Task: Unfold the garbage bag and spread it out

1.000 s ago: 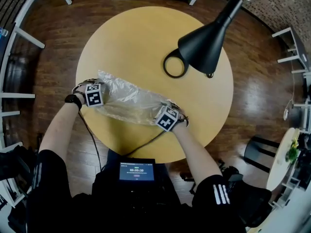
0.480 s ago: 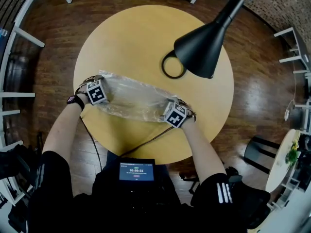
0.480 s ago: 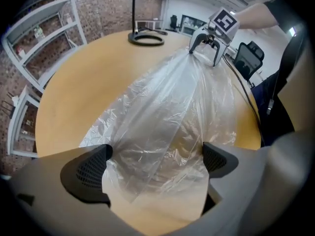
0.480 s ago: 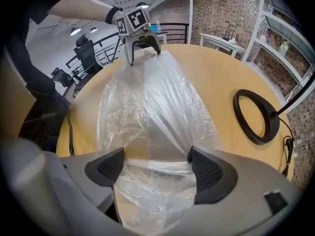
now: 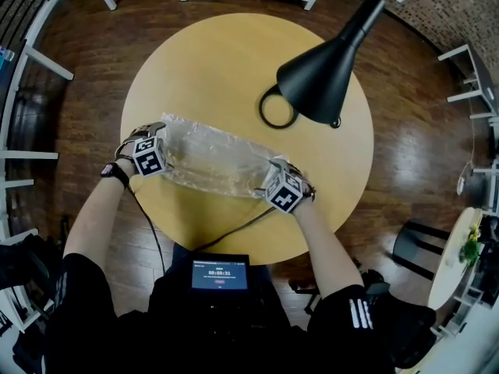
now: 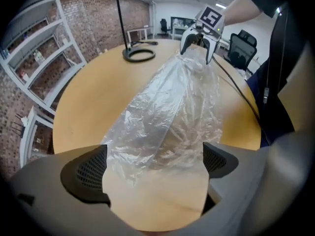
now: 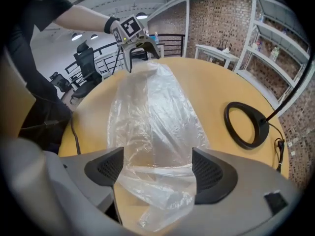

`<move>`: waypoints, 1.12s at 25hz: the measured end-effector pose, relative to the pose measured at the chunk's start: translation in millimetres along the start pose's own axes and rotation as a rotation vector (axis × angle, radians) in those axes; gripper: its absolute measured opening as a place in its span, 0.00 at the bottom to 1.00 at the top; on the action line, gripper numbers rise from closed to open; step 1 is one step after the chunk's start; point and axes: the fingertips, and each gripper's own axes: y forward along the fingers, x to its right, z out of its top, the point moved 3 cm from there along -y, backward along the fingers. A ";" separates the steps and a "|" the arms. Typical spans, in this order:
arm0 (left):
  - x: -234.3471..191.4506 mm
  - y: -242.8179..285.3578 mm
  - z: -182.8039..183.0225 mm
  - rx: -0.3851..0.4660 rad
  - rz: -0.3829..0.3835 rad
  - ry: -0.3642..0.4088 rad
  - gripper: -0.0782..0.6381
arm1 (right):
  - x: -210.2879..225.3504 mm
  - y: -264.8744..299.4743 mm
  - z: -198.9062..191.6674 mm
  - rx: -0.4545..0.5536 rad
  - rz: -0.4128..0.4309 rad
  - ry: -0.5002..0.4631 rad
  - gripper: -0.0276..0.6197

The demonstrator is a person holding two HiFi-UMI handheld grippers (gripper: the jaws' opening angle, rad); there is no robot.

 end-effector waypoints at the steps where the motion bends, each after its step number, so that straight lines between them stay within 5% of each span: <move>1: 3.0 -5.7 -1.8 0.005 0.003 0.004 0.95 | -2.1 -6.2 6.7 0.027 -0.011 0.004 0.76; 11: 22.0 25.0 -58.8 -0.054 -0.029 -0.132 0.95 | -13.7 15.8 -24.6 -0.069 -0.051 0.035 0.77; 16: 20.5 14.9 -57.1 -0.019 -0.007 -0.115 0.95 | -11.3 -3.1 -5.3 0.053 -0.082 0.098 0.77; 21: 23.9 -33.2 -16.5 0.195 0.068 -0.145 0.94 | -21.1 -51.1 38.3 0.261 -0.123 0.118 0.73; 28: 62.6 -111.0 37.3 0.534 0.112 -0.231 0.93 | -35.4 -112.4 59.9 0.557 -0.161 0.358 0.66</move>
